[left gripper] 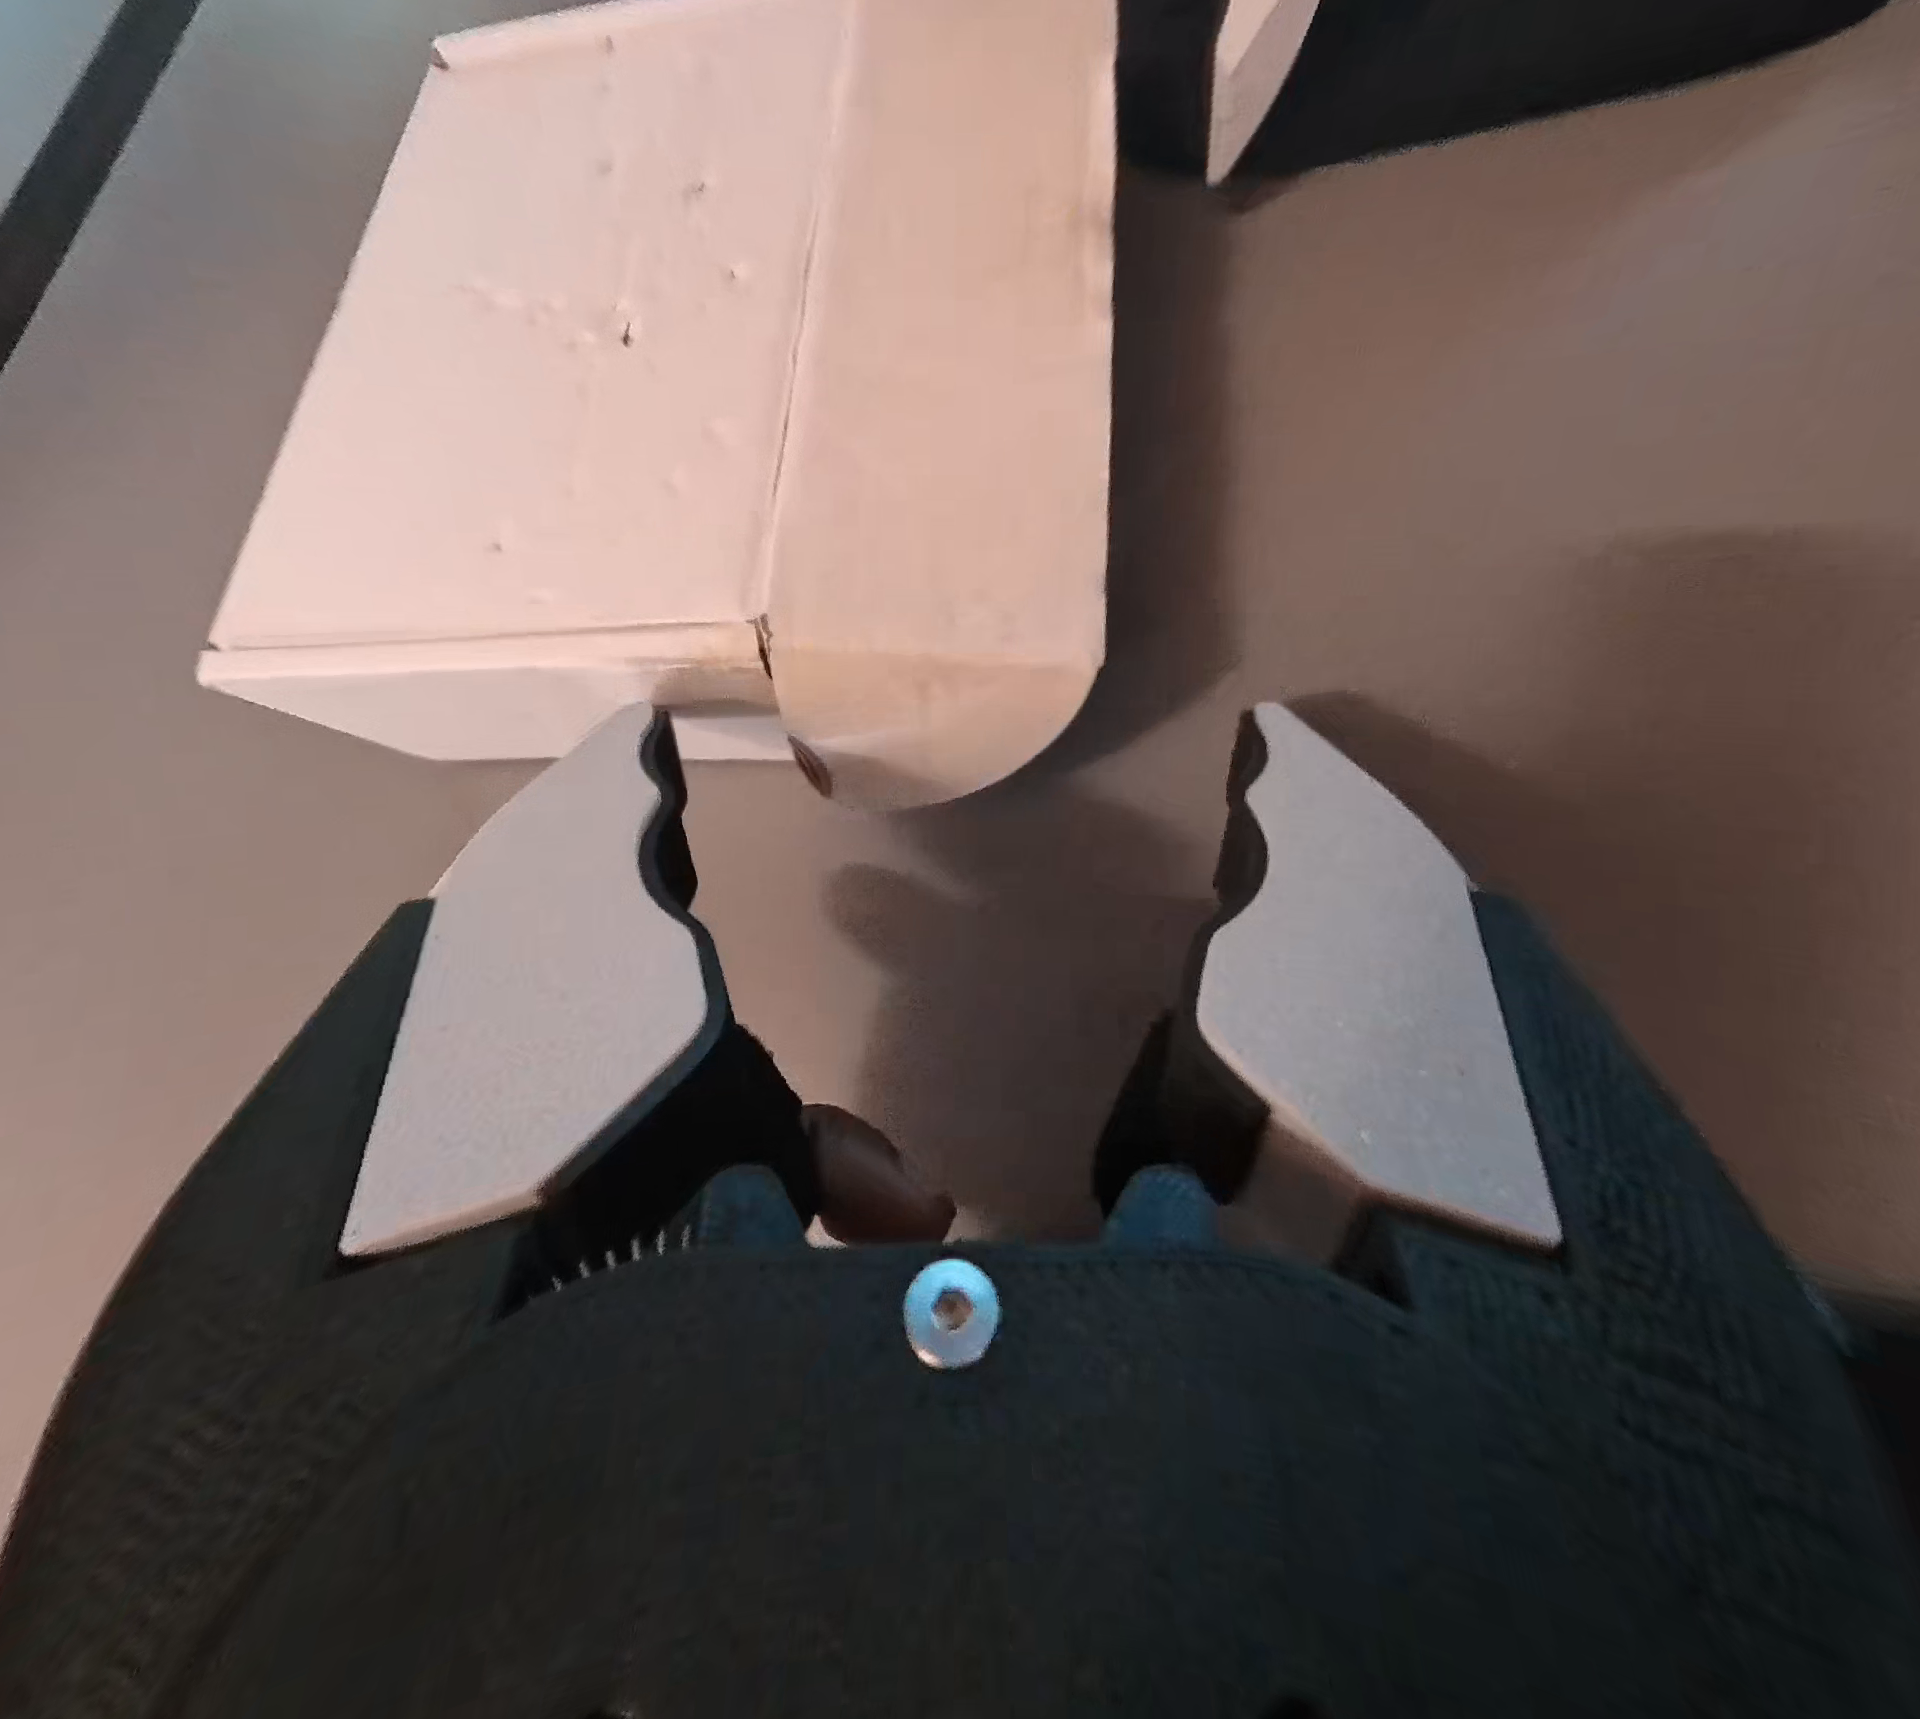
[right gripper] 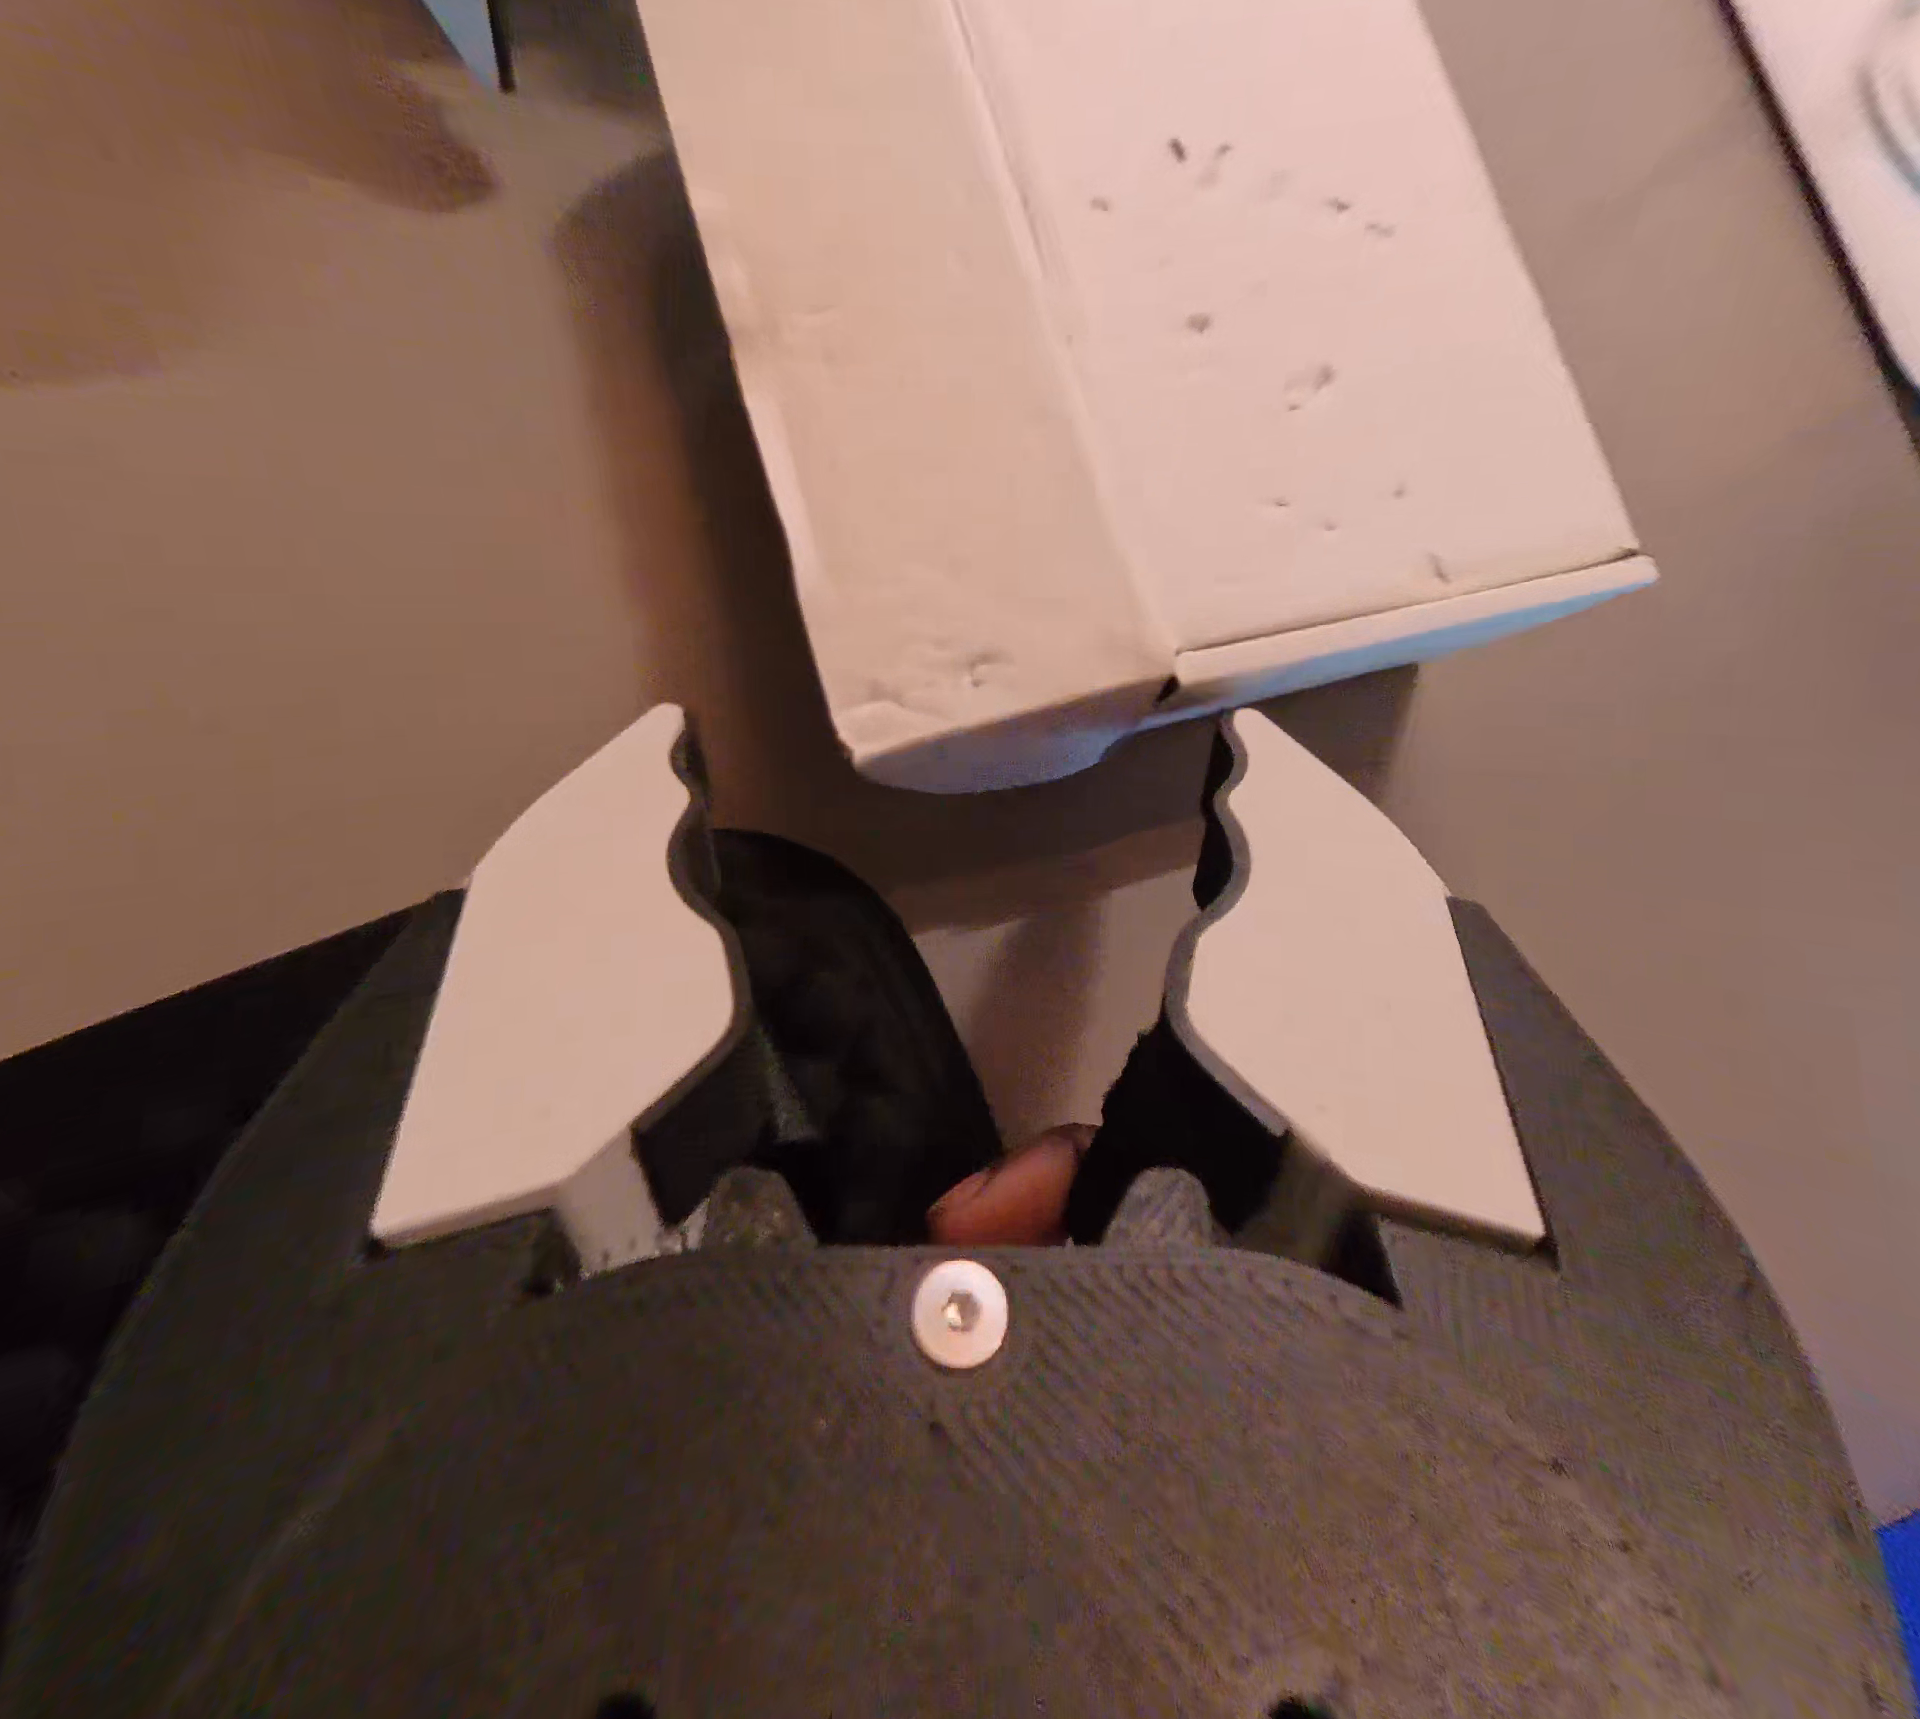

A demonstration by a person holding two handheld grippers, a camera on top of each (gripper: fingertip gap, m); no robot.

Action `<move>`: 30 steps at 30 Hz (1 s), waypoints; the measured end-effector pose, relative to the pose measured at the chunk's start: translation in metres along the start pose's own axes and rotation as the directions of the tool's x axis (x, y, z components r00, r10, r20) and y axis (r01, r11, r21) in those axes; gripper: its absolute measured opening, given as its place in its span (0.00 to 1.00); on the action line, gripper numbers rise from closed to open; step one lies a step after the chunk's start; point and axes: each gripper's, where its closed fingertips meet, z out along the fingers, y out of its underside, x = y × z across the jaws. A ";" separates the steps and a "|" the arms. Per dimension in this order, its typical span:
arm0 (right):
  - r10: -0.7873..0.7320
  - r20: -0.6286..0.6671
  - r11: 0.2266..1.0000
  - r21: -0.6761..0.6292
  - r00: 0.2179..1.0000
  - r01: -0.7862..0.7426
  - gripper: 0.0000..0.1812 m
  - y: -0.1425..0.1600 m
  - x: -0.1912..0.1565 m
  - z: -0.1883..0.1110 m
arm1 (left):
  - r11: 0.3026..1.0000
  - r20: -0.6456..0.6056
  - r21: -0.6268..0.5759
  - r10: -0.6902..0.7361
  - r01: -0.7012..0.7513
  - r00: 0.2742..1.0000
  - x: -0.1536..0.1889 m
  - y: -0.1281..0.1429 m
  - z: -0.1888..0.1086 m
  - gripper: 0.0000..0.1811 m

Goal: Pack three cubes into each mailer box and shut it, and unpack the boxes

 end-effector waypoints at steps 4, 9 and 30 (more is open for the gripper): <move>-0.015 -0.031 1.000 0.017 0.999 0.015 0.47 -0.002 0.009 0.004 | 0.999 0.038 0.026 0.026 -0.027 0.999 -0.006 0.001 0.000 0.51; 0.032 -0.111 0.975 0.223 0.993 -0.007 0.40 -0.032 0.021 -0.019 | 0.977 0.157 0.203 0.038 -0.070 0.987 -0.019 -0.031 -0.025 0.41; 0.207 -0.185 0.905 0.410 0.961 -0.116 0.20 -0.050 0.035 -0.029 | 0.944 0.248 0.295 -0.224 0.147 0.942 -0.042 -0.033 -0.034 0.20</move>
